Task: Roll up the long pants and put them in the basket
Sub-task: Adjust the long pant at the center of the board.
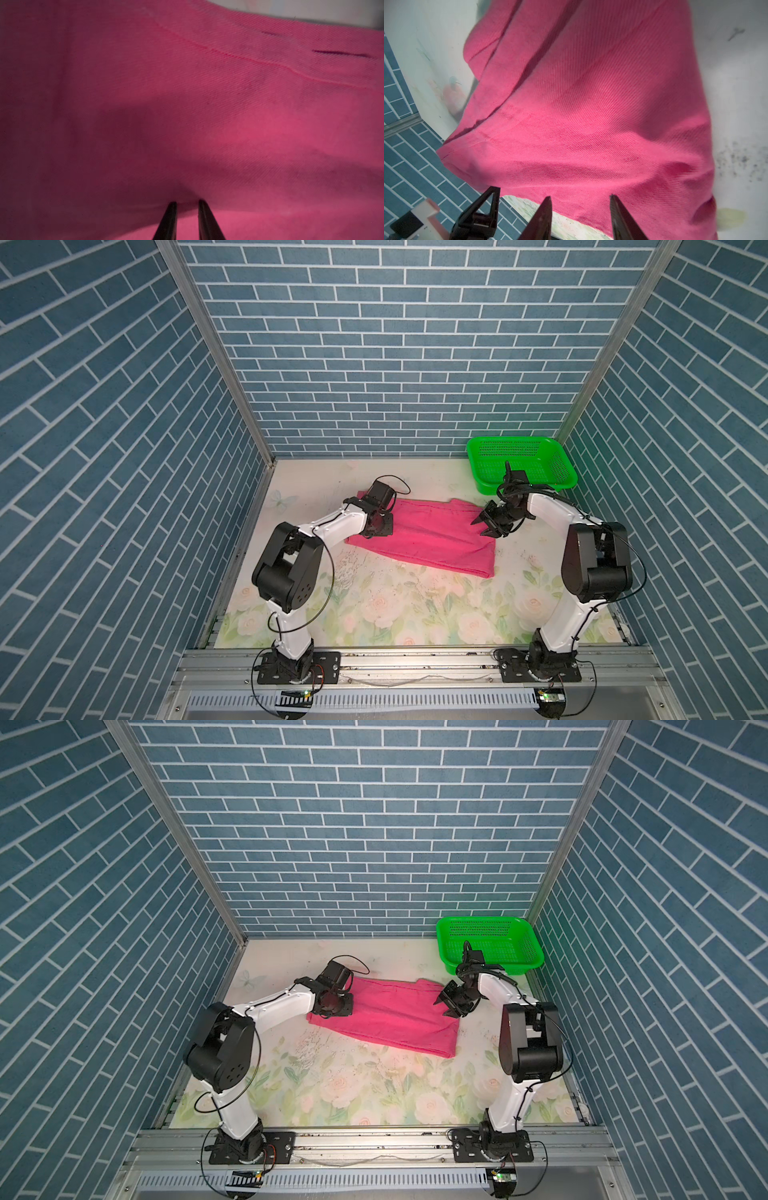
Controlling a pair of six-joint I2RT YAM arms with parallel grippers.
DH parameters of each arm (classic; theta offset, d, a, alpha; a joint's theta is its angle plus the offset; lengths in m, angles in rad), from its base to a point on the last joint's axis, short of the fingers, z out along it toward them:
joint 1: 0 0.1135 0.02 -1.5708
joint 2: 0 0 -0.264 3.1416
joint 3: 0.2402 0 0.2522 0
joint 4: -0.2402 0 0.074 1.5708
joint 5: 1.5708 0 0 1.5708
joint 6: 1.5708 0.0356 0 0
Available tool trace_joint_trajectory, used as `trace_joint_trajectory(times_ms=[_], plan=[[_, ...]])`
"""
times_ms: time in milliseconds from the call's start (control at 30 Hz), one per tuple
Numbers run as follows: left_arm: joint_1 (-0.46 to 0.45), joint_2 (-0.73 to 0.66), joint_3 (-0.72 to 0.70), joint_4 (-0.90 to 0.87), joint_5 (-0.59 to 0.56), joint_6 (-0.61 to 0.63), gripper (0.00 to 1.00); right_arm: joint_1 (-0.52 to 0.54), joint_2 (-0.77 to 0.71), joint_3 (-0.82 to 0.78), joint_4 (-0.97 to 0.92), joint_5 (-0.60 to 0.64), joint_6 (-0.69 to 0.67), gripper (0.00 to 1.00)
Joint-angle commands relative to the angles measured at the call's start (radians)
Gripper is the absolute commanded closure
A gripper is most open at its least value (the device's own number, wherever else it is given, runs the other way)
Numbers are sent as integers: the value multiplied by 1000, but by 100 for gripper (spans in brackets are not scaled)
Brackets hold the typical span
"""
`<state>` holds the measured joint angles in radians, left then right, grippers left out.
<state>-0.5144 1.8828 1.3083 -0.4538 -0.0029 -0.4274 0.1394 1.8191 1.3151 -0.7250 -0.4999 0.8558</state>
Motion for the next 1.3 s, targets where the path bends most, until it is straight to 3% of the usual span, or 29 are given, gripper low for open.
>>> trace_joint_trajectory(times_ms=[0, 267, 533, 667, 967, 1267], plan=[[3, 22, 24, 31, 19, 53, 76, -1, 57, 36, 28, 34, 7, 55], [25, 4, -164, 94, 5, 89, 76, -3, 202, 95, 25, 129, -24, 59], [81, 123, -118, 122, -48, 111, 76, 6, 190, 24, -62, 178, -44, 62], [110, 225, 32, 98, -59, 122, 76, 34, 140, -59, -79, 185, -50, 63], [110, 494, 528, -6, 0, 103, 74, 188, 113, -120, -134, 193, -93, 63], [112, 718, 956, 63, 207, -84, 72, 381, 203, -22, -51, 109, -14, 63]])
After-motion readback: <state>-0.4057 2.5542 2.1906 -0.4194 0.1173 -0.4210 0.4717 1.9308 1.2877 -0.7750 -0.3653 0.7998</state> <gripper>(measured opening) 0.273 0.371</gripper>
